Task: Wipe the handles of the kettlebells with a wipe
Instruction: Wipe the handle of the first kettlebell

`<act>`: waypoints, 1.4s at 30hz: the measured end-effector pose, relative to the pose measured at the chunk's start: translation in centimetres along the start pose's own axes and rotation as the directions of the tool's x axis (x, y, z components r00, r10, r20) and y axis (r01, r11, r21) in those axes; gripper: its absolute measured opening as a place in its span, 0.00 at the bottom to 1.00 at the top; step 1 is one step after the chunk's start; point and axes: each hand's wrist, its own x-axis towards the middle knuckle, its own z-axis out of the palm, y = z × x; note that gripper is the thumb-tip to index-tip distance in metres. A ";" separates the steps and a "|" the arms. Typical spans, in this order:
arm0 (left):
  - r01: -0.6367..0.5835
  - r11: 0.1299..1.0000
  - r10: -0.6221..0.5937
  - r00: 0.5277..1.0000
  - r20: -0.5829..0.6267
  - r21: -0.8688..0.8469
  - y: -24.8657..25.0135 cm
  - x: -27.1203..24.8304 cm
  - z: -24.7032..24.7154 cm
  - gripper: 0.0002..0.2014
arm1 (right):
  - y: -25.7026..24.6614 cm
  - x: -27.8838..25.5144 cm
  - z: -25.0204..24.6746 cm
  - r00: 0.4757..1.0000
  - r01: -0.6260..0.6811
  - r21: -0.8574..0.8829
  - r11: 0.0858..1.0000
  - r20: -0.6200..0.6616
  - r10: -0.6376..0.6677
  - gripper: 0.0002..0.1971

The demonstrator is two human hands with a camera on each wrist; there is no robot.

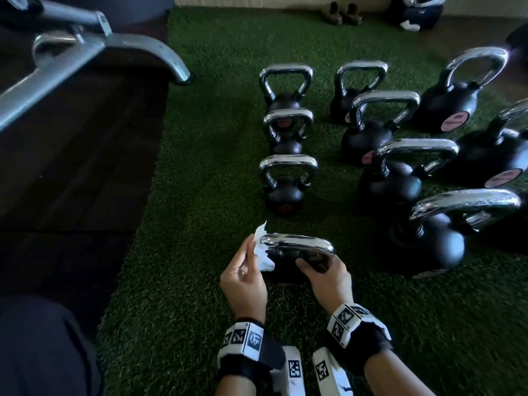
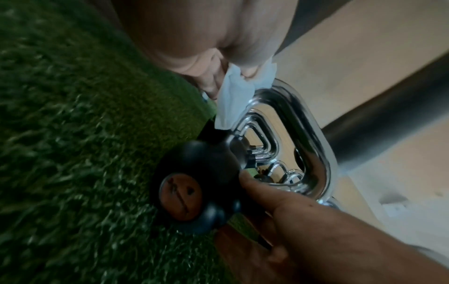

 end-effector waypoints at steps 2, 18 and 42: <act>0.097 0.995 -0.098 0.995 0.020 0.036 -0.9 -0.5 -0.1 0.12 | 0.0 -0.1 0.0 1.000 -0.005 0.027 1.000 -0.002 0.005 0.19; 0.011 0.950 -0.078 0.976 0.203 0.312 -0.8 3.2 1.7 0.11 | 0.4 -2.3 -2.4 0.956 0.292 -0.258 0.921 0.074 -0.283 0.13; 0.405 0.904 -0.428 0.852 0.302 0.137 4.1 6.3 5.2 0.05 | -2.9 1.3 -0.1 0.974 0.050 -0.013 0.999 0.220 -0.046 0.25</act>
